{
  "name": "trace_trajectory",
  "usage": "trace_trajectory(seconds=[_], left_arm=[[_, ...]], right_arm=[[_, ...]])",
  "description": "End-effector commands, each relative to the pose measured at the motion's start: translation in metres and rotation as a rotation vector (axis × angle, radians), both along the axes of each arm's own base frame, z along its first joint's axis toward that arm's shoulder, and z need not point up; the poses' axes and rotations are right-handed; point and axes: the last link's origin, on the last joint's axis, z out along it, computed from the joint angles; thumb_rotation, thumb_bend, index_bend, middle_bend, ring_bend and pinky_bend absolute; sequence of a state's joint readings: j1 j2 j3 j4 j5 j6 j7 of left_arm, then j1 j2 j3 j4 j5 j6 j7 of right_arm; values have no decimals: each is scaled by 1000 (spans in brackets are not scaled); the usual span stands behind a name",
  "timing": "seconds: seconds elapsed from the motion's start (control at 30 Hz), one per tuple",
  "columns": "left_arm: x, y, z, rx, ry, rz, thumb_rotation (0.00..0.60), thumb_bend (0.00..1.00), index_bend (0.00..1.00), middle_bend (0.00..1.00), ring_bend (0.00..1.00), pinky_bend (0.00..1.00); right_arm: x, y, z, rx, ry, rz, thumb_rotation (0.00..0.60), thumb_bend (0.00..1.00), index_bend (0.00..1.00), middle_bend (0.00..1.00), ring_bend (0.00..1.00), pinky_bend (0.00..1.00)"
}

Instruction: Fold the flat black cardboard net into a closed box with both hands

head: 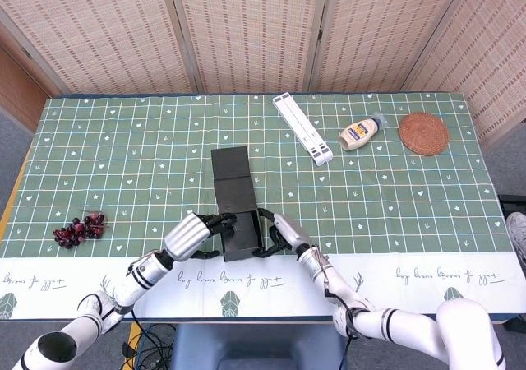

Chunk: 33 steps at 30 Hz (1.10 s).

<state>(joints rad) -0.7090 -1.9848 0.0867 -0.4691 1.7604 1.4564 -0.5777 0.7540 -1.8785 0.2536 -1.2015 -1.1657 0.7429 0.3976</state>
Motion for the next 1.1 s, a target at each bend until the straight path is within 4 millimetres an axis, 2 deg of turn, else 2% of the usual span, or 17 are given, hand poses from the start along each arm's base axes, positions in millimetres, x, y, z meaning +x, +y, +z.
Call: trace_trajectory(seconds=[0.03,0.4,1.1], left_arm=[[0,-2,0,-2,7,-8,600,62,372,261,478,735],[3,-6,-2,-15,51,-42,600,61,394,285,488,735],[15,-5,-7,-21,169,-158,600,62,501,408,507,733]], right_arm=[[-2,2,0,-7,1,7,600,127,267,444,818,1000],[-3,5,0,-17,1,26,600,129,267,443,818,1000],[-2,14,-2,2,5,53,600,134,267,444,818,1000]])
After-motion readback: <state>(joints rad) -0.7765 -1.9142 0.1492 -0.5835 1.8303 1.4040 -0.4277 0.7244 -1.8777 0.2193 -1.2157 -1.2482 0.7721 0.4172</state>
